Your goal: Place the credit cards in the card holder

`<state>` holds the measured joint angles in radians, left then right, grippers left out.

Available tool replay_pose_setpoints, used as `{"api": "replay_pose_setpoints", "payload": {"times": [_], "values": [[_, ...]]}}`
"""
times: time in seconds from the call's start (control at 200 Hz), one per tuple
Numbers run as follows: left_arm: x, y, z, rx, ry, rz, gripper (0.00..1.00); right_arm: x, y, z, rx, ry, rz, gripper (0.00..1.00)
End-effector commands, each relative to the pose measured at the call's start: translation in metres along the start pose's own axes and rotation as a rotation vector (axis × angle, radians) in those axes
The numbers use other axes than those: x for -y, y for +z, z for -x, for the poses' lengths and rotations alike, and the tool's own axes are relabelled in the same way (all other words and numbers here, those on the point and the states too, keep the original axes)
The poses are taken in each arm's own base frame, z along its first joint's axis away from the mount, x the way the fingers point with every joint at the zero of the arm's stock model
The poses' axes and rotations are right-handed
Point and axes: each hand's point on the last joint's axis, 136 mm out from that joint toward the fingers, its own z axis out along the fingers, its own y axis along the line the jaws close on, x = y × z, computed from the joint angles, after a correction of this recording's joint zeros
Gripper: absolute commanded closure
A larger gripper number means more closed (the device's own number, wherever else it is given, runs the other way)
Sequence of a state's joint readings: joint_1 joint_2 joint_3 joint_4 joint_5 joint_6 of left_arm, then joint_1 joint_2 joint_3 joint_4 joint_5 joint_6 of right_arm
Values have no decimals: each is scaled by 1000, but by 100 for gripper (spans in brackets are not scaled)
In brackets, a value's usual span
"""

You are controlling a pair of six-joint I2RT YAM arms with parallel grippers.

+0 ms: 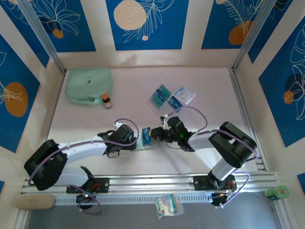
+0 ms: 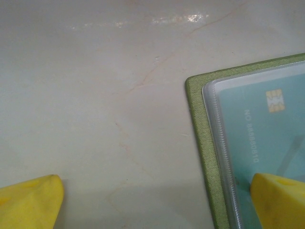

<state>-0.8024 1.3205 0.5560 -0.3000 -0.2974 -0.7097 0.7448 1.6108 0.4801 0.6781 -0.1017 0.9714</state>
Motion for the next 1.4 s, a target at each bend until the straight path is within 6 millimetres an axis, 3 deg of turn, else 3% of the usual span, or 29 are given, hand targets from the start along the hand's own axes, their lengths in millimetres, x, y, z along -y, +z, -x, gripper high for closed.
{"api": "replay_pose_setpoints", "payload": {"times": [0.0,1.395], "values": [[-15,0,-10,-25,-6,52,0,-7,3,4,21,-4,28,100],[-15,1,-11,-19,-6,38,0,1,25,-11,-88,74,51,100]]}}
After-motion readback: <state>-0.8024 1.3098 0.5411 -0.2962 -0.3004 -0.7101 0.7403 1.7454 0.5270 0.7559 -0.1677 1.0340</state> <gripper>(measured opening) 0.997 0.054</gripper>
